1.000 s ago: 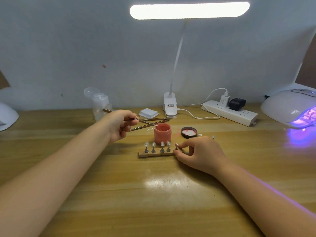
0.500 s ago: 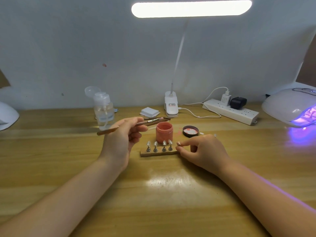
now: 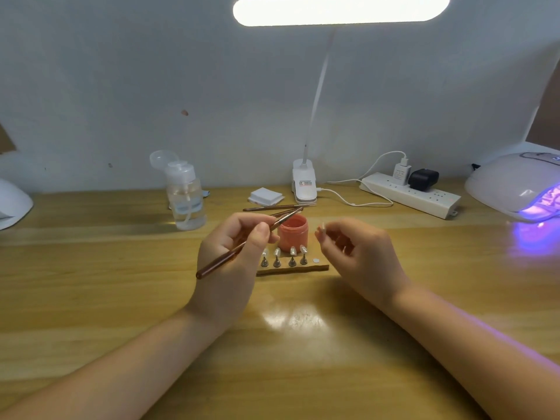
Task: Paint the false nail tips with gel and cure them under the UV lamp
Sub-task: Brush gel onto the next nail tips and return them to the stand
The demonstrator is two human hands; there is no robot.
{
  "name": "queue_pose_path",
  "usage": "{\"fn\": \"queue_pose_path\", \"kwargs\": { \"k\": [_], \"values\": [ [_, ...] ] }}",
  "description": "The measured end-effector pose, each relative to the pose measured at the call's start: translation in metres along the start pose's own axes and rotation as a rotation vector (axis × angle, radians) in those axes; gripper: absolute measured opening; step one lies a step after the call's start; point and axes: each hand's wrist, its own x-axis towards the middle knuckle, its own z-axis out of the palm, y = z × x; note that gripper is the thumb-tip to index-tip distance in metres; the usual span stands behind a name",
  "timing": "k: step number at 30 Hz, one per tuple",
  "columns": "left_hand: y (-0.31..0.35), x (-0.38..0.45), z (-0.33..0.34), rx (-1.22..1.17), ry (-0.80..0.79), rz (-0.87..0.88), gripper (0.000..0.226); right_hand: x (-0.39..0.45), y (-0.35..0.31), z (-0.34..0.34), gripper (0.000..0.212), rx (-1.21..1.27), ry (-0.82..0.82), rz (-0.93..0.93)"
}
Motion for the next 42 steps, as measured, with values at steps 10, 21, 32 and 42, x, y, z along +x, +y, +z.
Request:
{"fn": "queue_pose_path", "kwargs": {
  "k": [10, 21, 32, 42],
  "values": [
    [0.011, -0.014, 0.008, 0.178, -0.102, 0.243, 0.017, 0.011, -0.013, -0.006, 0.018, 0.257, 0.129, 0.139],
    [0.014, -0.014, 0.009, 0.254, -0.099, 0.276, 0.018, 0.011, -0.017, -0.006, 0.017, 0.259, 0.18, 0.134],
    [0.016, -0.013, 0.008, 0.249, -0.107, 0.24, 0.015, 0.01, -0.015, -0.006, 0.017, 0.238, 0.185, 0.113],
    [0.017, -0.013, 0.009, 0.254, -0.123, 0.226, 0.018, 0.01, -0.013, -0.007, 0.017, 0.206, 0.195, 0.098]
  ]
}}
